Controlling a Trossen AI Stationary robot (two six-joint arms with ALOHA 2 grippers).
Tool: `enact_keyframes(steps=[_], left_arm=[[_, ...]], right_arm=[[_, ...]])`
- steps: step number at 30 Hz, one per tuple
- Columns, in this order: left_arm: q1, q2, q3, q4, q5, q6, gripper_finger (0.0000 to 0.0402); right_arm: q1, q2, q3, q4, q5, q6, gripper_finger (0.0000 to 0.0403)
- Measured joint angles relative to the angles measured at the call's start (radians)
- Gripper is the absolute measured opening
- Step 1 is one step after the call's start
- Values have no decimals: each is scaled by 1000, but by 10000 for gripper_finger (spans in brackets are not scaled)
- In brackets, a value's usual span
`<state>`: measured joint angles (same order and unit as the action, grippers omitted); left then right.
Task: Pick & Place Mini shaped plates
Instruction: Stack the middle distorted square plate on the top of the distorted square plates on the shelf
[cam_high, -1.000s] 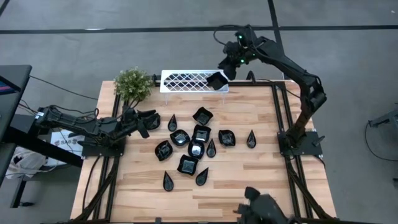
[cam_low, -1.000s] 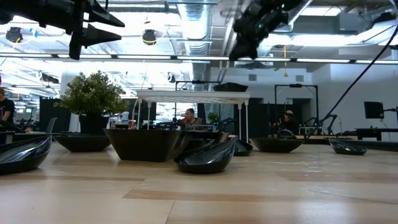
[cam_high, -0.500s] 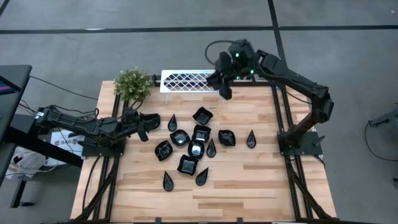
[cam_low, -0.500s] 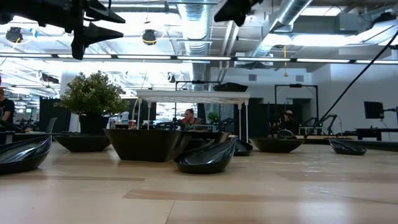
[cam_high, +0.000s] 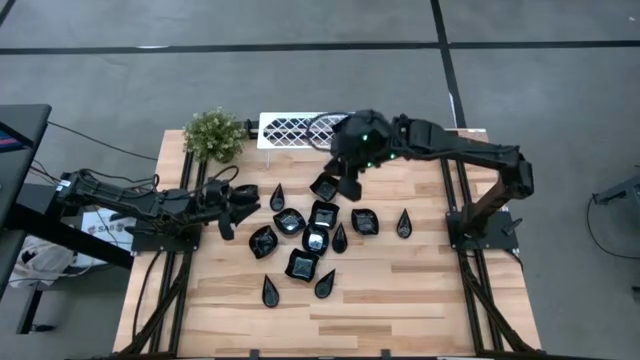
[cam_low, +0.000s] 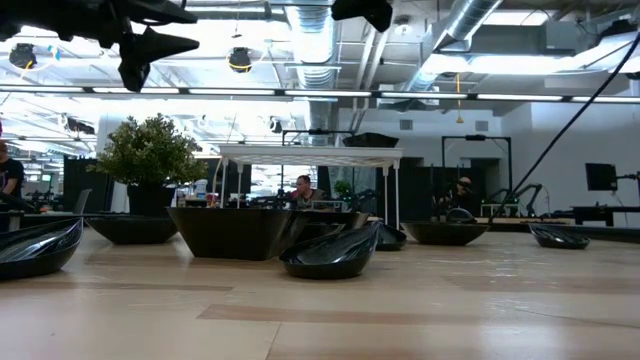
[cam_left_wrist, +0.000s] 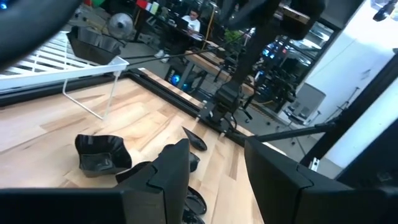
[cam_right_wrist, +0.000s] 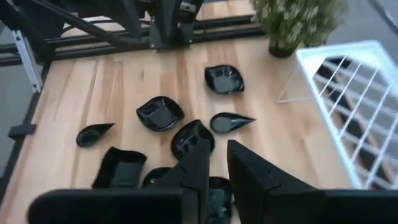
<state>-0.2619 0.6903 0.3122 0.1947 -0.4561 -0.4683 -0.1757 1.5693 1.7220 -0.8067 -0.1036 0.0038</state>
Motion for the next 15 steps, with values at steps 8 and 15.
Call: enact_keyframes(steps=[8,15], left_arm=[[0,0,0,-5,16,0,155],[0,12,0,-6,16,-3,155]], right_arm=[[108,39,-90,-7,33,143,76],[172,102,-144,-5,152,205,121]])
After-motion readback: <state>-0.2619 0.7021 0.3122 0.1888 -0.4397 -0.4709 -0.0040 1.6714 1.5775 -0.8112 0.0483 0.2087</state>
